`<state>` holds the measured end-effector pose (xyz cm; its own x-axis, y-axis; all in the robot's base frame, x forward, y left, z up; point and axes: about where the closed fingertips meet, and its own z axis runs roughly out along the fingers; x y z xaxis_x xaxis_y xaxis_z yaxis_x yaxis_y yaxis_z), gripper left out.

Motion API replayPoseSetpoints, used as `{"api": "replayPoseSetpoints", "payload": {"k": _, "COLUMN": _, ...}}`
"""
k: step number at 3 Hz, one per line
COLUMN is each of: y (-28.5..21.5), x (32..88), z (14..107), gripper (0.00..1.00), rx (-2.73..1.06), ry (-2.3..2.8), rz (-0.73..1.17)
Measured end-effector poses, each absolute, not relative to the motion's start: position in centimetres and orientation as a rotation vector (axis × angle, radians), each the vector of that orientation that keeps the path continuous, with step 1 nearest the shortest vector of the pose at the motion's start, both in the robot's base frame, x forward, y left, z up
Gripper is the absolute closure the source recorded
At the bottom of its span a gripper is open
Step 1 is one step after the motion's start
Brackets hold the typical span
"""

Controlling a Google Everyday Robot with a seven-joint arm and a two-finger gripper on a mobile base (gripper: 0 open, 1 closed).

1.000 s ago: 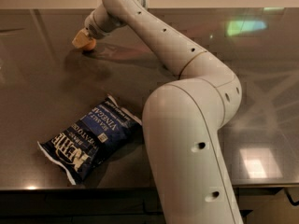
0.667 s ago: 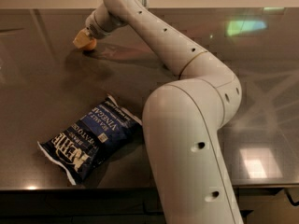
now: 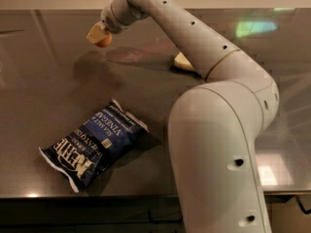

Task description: Pick orange

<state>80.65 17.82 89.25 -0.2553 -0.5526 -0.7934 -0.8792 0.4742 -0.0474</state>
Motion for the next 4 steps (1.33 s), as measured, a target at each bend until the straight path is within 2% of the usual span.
{"api": "replayPoseSetpoints", "payload": {"k": 1, "y": 14.9, "x": 78.3, "z": 93.0, "gripper": 1.00, "rx": -1.213, "ry": 1.910, "rz": 0.521}}
{"api": "replayPoseSetpoints", "payload": {"k": 4, "y": 12.6, "x": 73.9, "z": 100.8, "gripper": 1.00, "rx": -1.295, "ry": 1.713, "rz": 0.575}}
